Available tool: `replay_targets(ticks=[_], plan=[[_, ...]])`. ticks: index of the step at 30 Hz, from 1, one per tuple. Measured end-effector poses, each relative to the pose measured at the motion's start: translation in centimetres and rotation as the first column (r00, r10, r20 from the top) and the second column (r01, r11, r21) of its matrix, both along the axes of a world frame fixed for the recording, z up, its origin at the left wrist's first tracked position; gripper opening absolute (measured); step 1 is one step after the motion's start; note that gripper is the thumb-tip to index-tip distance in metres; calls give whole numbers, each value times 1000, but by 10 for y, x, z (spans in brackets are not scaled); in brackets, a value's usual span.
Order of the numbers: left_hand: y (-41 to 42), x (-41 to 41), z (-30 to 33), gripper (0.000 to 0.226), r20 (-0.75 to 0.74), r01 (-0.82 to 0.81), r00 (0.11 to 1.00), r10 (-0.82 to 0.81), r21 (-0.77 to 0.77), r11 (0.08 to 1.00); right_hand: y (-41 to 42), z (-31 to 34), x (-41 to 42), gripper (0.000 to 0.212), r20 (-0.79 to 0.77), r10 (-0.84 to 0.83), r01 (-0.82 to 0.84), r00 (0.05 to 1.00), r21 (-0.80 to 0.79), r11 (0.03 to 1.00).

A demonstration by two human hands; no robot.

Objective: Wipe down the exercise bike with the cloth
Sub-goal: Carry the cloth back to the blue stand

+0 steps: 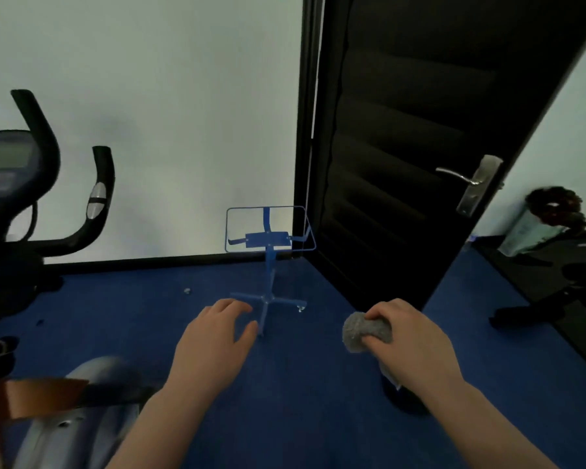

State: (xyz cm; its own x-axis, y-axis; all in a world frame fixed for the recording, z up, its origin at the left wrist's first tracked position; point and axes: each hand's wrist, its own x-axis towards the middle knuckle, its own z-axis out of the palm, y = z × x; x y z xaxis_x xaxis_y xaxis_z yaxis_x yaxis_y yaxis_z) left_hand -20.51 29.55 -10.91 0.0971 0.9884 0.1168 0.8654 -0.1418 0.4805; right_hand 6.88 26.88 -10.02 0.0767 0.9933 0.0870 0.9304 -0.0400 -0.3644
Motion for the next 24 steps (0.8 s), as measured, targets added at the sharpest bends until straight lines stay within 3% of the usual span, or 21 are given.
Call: replay_targets(ticks=[6, 14, 24], plan=[[99, 29, -2, 30, 12, -91, 996, 91, 11, 996, 125, 1, 24, 17, 17, 125, -125, 992, -2, 992], [225, 14, -43, 33, 1, -159, 987, 160, -101, 982, 273, -29, 2, 21, -31, 240, -241, 970, -75, 968], [438, -32, -99, 31, -52, -129, 991, 123, -136, 982, 469, -93, -49, 20, -139, 128, -151, 982, -169, 974]])
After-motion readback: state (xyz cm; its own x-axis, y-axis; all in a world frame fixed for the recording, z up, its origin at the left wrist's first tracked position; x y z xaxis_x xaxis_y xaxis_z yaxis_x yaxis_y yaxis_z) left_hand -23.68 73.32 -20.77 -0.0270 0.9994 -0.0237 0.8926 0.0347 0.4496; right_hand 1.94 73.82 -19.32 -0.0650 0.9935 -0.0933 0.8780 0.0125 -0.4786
